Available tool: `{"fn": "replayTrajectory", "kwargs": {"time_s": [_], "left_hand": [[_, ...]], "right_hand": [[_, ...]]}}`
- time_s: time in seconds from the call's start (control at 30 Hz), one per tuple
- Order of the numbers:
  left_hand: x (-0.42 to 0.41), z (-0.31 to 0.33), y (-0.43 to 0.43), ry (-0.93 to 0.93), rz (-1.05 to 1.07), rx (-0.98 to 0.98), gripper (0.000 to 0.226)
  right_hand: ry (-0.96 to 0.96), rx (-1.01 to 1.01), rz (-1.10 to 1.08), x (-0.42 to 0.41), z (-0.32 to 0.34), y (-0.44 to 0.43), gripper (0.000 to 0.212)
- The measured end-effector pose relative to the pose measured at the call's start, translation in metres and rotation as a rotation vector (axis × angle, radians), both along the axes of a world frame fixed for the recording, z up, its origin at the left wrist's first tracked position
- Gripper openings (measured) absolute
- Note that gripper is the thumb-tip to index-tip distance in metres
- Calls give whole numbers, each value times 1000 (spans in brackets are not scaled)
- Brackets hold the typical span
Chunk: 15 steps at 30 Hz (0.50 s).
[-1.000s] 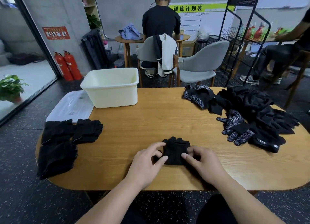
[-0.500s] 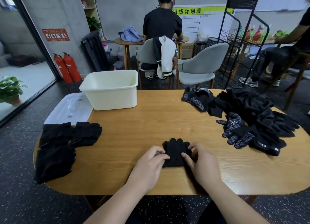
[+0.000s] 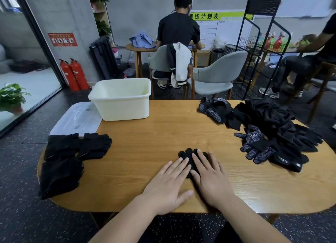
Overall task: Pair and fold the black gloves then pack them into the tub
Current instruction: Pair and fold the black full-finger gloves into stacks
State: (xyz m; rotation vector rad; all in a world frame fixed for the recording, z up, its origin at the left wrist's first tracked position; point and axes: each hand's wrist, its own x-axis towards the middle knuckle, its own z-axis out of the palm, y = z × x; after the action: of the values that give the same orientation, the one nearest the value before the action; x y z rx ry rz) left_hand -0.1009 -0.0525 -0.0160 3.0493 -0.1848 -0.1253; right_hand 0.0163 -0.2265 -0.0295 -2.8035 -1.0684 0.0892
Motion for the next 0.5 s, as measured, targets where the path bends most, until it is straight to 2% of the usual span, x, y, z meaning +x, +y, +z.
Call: {"fn": "replayTrajectory", "kwargs": {"time_s": [0.13,0.27,0.4,0.5], "left_hand": [[-1,0,-1,5,4,0,81],[-5,-1,-3,-106,68,-39,73],[-12,-2,-3,-209,175,-87,65],[-13,-3,-4,-254,252,-107,61]], "right_hand": [[14,9,-8,0,0,2,75],[-31,129,-33,-1,-4,-2,69],[-100,313,-57,-2,-9,-7,54],[-201,410,-43,-4,-10,-11,33]]}}
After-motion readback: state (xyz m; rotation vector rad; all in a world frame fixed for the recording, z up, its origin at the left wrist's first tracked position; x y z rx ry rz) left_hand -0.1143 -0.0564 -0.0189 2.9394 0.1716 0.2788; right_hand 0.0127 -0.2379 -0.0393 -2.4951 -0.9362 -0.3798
